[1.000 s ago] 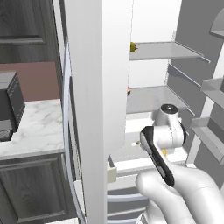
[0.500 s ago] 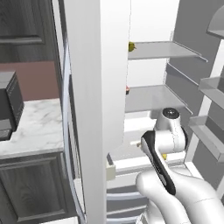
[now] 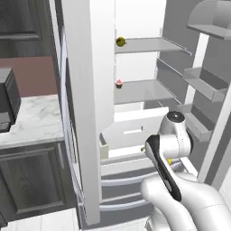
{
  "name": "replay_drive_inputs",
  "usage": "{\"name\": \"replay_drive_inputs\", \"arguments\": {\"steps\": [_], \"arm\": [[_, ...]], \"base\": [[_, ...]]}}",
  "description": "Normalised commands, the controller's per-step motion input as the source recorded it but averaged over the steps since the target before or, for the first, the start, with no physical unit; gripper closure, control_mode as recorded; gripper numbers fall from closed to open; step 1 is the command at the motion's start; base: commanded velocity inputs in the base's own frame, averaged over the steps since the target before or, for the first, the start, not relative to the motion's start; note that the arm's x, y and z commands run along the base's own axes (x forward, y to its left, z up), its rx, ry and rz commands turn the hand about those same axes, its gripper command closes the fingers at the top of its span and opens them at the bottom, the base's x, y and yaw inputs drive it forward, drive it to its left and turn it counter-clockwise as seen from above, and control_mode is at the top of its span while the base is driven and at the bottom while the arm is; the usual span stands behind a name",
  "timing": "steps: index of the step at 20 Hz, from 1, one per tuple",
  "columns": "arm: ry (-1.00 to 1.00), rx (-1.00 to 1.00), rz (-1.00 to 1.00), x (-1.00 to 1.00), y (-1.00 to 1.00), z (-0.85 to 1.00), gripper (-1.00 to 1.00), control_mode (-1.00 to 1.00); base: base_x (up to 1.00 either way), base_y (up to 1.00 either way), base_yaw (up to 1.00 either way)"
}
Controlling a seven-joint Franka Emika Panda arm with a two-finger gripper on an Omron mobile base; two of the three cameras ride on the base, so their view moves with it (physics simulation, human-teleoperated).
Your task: Pick up the banana and pear from the fridge and place one fruit on each plate on the dining counter.
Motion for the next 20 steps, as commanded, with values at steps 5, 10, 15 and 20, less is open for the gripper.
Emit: {"name": "replay_drive_inputs", "arguments": {"steps": [5, 10, 15, 20], "arm": [[0.0, 0.0, 0.0, 0.0, 0.0, 0.0, 1.0, 1.0], [0.0, 0.0, 0.0, 0.0, 0.0, 0.0, 1.0, 1.0], [0.0, 0.0, 0.0, 0.0, 0.0, 0.0, 1.0, 1.0], [0.0, 0.0, 0.0, 0.0, 0.0, 0.0, 1.0, 1.0]], "base": [[-0.43, 0.01, -0.21], [-0.45, 0.02, -0.37], [-0.59, 0.0, -0.47], [-0.51, 0.0, -0.53]]}}
